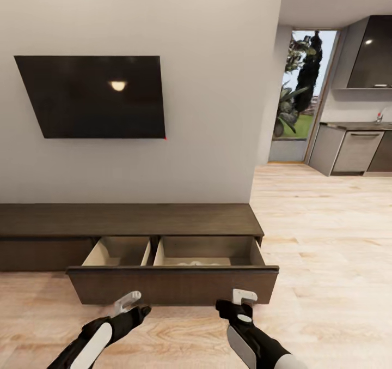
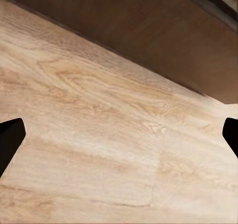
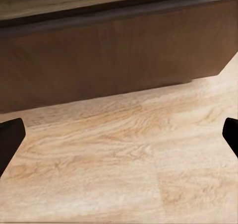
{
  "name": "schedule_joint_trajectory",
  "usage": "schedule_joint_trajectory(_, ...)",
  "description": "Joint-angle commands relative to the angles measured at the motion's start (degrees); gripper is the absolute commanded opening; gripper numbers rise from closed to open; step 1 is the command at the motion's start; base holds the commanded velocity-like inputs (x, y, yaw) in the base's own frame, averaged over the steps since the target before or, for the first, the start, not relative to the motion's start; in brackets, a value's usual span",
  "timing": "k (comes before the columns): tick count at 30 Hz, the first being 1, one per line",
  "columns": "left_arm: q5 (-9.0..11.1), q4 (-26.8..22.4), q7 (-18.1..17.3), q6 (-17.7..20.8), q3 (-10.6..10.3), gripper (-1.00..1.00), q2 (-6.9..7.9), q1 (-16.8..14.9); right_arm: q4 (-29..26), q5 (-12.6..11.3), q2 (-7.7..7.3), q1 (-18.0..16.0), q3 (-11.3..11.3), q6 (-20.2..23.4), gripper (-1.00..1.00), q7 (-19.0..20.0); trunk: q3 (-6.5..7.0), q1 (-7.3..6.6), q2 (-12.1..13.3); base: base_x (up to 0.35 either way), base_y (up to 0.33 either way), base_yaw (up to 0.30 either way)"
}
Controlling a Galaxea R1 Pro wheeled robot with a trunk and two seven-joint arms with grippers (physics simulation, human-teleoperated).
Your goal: Place each of the two pumpkins and all three candles from the living room inside a cabinet in the living room (use any cabinet), then make sure every cabinet is closed, and position the cauldron so it is next to a table in the living room.
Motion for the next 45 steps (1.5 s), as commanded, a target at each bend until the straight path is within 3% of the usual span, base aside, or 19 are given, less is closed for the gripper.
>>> schedule_joint_trajectory(1,-1.46,1.19,0.58,-1.12,-0.27,1.00,-0.91,-0.05,1.42,-0.38,0.02,0.25,0.59,-1.11,1.00,0.63,-0.24,0.22,-0.45,0.000,0.000,0.000)
schedule_joint_trajectory(3,-4.26,2.98,0.61,-3.09,-0.26,1.00,-2.01,-0.05,3.98,-0.27,0.06,0.51,0.66,-2.14,1.00,2.15,-0.60,0.66,-1.25,0.000,0.000,0.000)
schedule_joint_trajectory(6,-8.14,5.07,0.68,-9.24,-0.29,1.00,-3.21,-0.05,7.67,-0.15,0.09,0.72,0.72,-4.34,1.00,3.68,-1.14,1.32,-2.45,0.000,0.000,0.000)
schedule_joint_trajectory(9,-9.32,5.85,0.72,-14.37,-0.31,1.00,-3.84,-0.05,8.94,-0.26,0.10,0.80,0.74,-7.66,1.00,4.10,-1.67,1.98,-3.66,0.000,0.000,0.000)
schedule_joint_trajectory(13,-11.48,7.41,0.73,-16.38,-0.36,1.00,-4.39,-0.05,9.33,-0.19,0.04,0.90,0.74,-9.71,1.00,4.24,-2.39,2.86,-5.26,0.000,0.000,0.000)
schedule_joint_trajectory(18,-16.48,7.84,0.73,-19.88,-0.37,1.00,-5.41,-0.05,9.47,-0.27,0.02,0.96,0.75,-13.71,1.00,4.31,-3.29,3.95,-7.27,0.000,0.000,0.000)
schedule_joint_trajectory(23,-21.68,11.63,0.86,-27.15,-0.36,1.00,-8.08,-0.04,11.15,-0.28,0.06,0.97,0.74,-19.34,1.00,4.31,-4.19,5.05,-9.27,0.000,0.000,0.000)
schedule_joint_trajectory(30,-22.97,12.66,0.91,-28.48,-0.37,1.00,-8.59,-0.05,11.51,0.10,0.10,1.35,1.20,-23.28,1.00,4.32,-5.44,6.59,-12.08,0.000,0.000,0.000)
schedule_joint_trajectory(34,-23.28,12.43,2.05,-30.13,-0.51,1.00,-8.61,-0.05,11.54,2.84,0.10,1.92,3.23,-26.60,1.00,4.33,-6.16,7.47,-13.68,0.000,0.000,0.000)
schedule_joint_trajectory(35,-23.51,12.36,3.14,-30.94,-0.85,1.00,-8.64,-0.02,11.52,3.40,0.10,2.45,3.49,-27.96,1.00,4.36,-6.34,7.69,-14.08,0.000,0.000,0.000)
schedule_joint_trajectory(39,-24.81,10.34,8.08,-34.44,-5.47,1.00,-8.59,0.16,11.44,4.36,0.10,3.74,3.95,-31.17,1.00,4.75,-7.06,8.57,-15.69,0.000,0.000,0.000)
schedule_joint_trajectory(45,-25.15,2.21,8.63,-34.77,-6.47,1.00,-7.94,3.72,11.49,4.59,0.10,3.86,3.99,-31.48,1.00,5.58,-8.14,9.88,-18.10,0.000,0.000,0.000)
